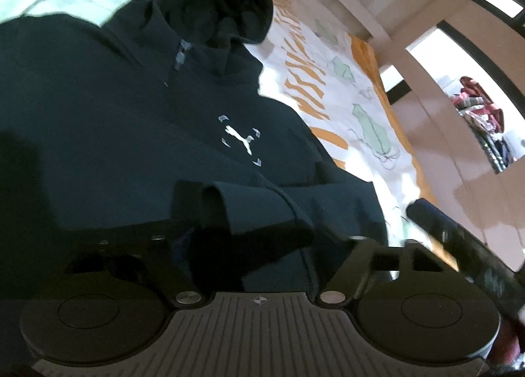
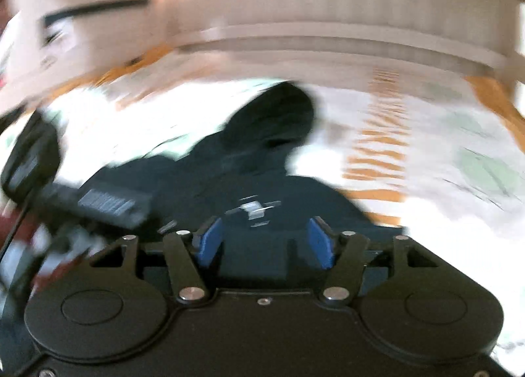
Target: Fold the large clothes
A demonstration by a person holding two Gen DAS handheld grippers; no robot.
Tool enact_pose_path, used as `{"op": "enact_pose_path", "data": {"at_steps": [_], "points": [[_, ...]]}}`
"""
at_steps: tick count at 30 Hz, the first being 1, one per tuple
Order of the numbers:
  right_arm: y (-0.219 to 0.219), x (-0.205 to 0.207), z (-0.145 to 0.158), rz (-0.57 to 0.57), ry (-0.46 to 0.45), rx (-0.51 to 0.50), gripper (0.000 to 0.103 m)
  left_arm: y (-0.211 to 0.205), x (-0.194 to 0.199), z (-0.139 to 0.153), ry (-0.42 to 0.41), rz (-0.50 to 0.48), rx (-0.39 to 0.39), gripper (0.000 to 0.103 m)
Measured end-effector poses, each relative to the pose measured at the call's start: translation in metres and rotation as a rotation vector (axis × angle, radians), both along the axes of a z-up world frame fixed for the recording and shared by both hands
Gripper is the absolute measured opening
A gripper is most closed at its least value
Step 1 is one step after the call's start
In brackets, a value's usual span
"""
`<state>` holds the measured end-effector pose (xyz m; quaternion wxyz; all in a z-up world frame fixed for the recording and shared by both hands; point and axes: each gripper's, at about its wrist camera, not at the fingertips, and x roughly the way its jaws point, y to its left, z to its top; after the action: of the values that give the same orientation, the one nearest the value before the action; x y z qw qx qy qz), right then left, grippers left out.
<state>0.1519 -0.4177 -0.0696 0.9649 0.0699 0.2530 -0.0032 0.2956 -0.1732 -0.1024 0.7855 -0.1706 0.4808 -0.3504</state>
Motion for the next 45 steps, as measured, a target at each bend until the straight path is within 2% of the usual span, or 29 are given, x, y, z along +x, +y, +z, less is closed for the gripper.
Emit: {"op": "enact_pose_path", "data": {"at_steps": [1, 3, 5, 9, 13, 17, 20, 28, 32, 35, 37, 38, 41, 43, 45], "points": [[-0.012, 0.002, -0.001, -0.046, 0.001, 0.025, 0.066, -0.002, -0.001, 0.0, -0.004, 0.001, -0.003, 0.041], [-0.033, 0.001, -0.004, -0.143, 0.017, 0.072, 0.066, -0.005, -0.005, 0.002, -0.033, 0.005, -0.003, 0.009], [-0.047, -0.001, -0.008, -0.214, 0.042, 0.079, 0.065, -0.006, -0.01, 0.015, -0.095, -0.007, -0.01, 0.008], [-0.06, -0.004, -0.01, -0.333, 0.075, 0.046, 0.066, 0.001, -0.018, 0.064, -0.246, -0.034, -0.047, 0.008], [-0.074, -0.009, -0.012, -0.369, 0.072, 0.131, 0.066, 0.027, -0.011, 0.118, -0.369, -0.032, -0.109, 0.008], [-0.074, -0.005, -0.018, -0.371, 0.095, 0.131, 0.066, 0.055, 0.004, 0.139, -0.416, -0.009, -0.078, 0.008], [-0.07, 0.002, -0.022, -0.356, 0.115, 0.109, 0.066, 0.076, 0.014, 0.131, -0.43, 0.029, 0.001, 0.008], [-0.052, 0.012, -0.038, -0.296, 0.179, 0.084, 0.066, 0.118, 0.047, 0.08, -0.301, 0.09, 0.164, 0.008], [-0.039, 0.02, -0.052, -0.241, 0.266, 0.043, 0.066, 0.129, 0.056, 0.056, -0.259, 0.108, 0.23, 0.009], [-0.028, 0.027, -0.065, -0.194, 0.364, -0.031, 0.066, 0.139, 0.064, 0.036, -0.221, 0.127, 0.259, 0.013], [-0.025, 0.026, -0.069, -0.181, 0.375, -0.056, 0.066, 0.14, 0.065, 0.025, -0.213, 0.138, 0.286, 0.018], [-0.026, 0.025, -0.068, -0.182, 0.379, -0.048, 0.066, 0.139, 0.064, 0.021, -0.216, 0.144, 0.3, 0.019], [-0.034, 0.022, -0.068, -0.188, 0.391, 0.001, 0.066, 0.141, 0.061, 0.01, -0.246, 0.162, 0.331, 0.029], [-0.038, 0.02, -0.069, -0.193, 0.39, 0.012, 0.069, 0.142, 0.058, 0.005, -0.276, 0.168, 0.338, 0.037], [-0.04, 0.02, -0.07, -0.199, 0.392, 0.017, 0.072, 0.142, 0.054, 0.0, -0.303, 0.174, 0.335, 0.042]]}}
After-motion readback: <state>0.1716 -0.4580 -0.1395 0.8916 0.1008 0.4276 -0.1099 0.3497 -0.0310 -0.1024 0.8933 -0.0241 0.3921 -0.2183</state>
